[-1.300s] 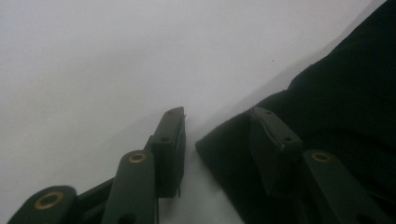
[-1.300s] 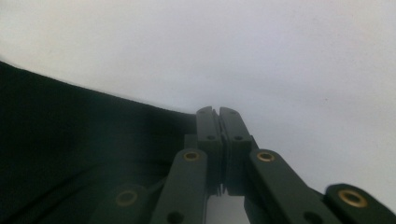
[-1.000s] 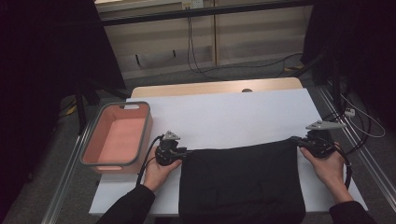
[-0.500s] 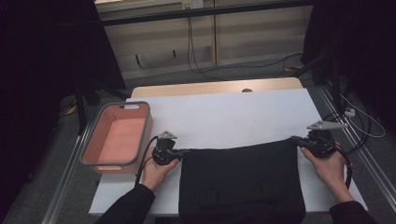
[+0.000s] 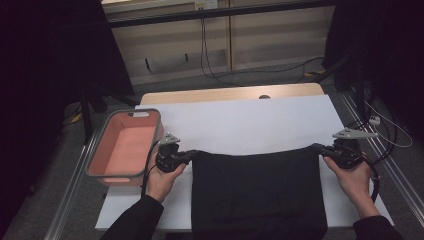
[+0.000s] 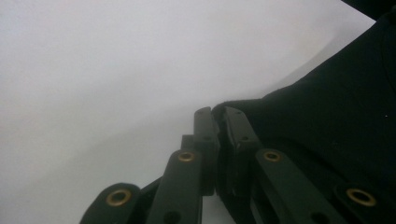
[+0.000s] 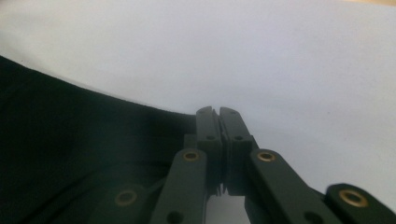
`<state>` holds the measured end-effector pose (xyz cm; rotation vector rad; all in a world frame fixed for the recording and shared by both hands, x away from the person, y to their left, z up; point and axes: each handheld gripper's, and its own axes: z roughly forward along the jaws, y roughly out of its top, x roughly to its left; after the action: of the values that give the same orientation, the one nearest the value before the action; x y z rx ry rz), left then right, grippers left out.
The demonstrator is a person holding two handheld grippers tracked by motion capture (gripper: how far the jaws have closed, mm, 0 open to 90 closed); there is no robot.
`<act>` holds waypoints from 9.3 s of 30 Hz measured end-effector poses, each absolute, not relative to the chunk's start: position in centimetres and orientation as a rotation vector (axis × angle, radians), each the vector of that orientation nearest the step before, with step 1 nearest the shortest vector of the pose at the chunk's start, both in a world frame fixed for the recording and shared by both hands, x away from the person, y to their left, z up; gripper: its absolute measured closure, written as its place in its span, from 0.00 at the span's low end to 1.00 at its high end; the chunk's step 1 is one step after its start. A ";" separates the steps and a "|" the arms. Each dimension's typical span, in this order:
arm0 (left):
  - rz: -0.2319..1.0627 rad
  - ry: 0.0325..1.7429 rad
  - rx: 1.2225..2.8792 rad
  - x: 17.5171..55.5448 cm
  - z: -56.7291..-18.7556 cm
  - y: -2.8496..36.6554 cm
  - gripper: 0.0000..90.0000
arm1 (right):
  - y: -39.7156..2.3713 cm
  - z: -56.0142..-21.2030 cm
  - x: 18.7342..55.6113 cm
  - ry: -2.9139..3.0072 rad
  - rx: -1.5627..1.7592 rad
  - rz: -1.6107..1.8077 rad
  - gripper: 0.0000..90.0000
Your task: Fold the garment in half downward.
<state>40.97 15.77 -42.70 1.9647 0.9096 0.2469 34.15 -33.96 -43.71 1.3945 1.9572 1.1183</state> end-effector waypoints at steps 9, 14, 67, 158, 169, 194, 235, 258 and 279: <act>0.263 0.893 1.942 41.1 -41.6 16.3 0.94 | -33.8 -42.8 34.2 1.949 1.345 1.176 0.97; 0.282 0.898 1.912 41.5 -40.7 16.7 0.94 | -33.8 -42.0 34.6 1.922 1.344 1.211 0.97; 0.416 0.950 1.740 47.8 -35.7 17.0 0.94 | -32.7 -37.2 41.9 1.767 1.337 1.290 0.97; 0.205 0.823 2.123 47.0 -45.6 9.7 0.74 | -24.6 -45.8 43.6 2.246 1.296 1.193 0.96; 0.211 0.703 2.111 44.0 -43.5 10.4 0.96 | -25.2 -44.0 40.1 2.222 1.209 1.308 1.00; 0.143 0.609 2.181 38.3 -44.5 11.9 0.71 | -24.8 -45.2 34.0 2.337 1.125 1.245 0.87; 0.084 0.653 2.214 38.9 -44.7 10.6 0.96 | -24.2 -45.9 35.2 2.366 1.204 1.244 0.97; 0.211 0.604 1.978 37.4 -41.4 12.6 0.97 | -25.7 -42.0 33.1 2.142 1.081 1.458 0.98; 0.162 0.570 2.018 34.5 -41.5 13.4 0.97 | -25.7 -42.1 29.9 2.186 1.057 1.442 0.98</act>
<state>34.50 13.42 -41.45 2.0179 0.5699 0.1617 29.91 -25.70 -42.09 1.0572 2.1858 1.4418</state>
